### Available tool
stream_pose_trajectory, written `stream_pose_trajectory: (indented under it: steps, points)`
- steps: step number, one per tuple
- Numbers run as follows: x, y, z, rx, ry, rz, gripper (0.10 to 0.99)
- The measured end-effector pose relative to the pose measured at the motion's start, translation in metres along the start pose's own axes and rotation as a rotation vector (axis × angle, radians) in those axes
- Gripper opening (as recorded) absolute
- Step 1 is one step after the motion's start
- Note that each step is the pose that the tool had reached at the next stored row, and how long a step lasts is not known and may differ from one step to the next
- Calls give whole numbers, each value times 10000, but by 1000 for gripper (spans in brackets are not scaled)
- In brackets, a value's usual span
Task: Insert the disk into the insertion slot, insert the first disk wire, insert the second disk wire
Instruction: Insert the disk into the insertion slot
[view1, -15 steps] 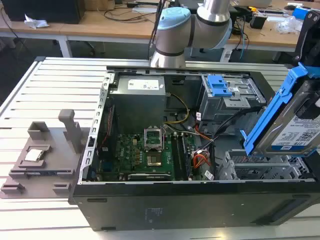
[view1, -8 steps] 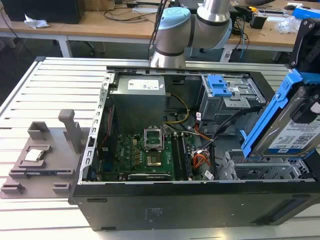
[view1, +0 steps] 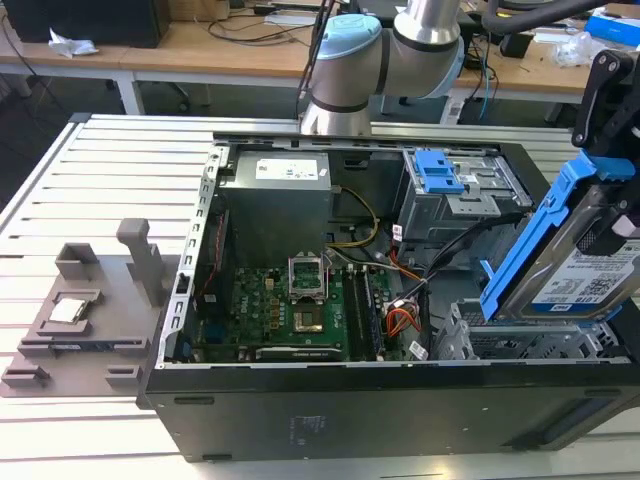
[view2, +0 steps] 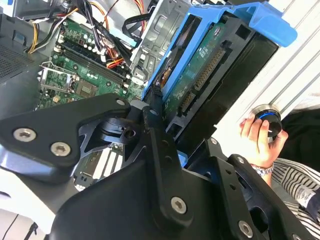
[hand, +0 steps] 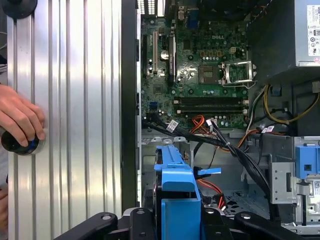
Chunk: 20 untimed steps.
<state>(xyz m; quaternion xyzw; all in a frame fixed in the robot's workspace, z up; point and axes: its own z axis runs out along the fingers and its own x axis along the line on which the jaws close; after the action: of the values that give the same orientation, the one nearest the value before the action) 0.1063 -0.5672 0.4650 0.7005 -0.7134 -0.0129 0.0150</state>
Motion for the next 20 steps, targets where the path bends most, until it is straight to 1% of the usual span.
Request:
stream_pose_trajectory:
  steps: [2, 3, 7, 16, 20]
  points:
    - [0, -1, 14, 0, 0, 0, 361]
    - [0, -2, 40, 0, -1, 0, 361]
    - [0, -4, 97, -1, 0, 0, 361]
    - [-1, -7, 171, 0, -1, 0, 361]
    - [-1, -8, 214, 0, -1, 0, 361]
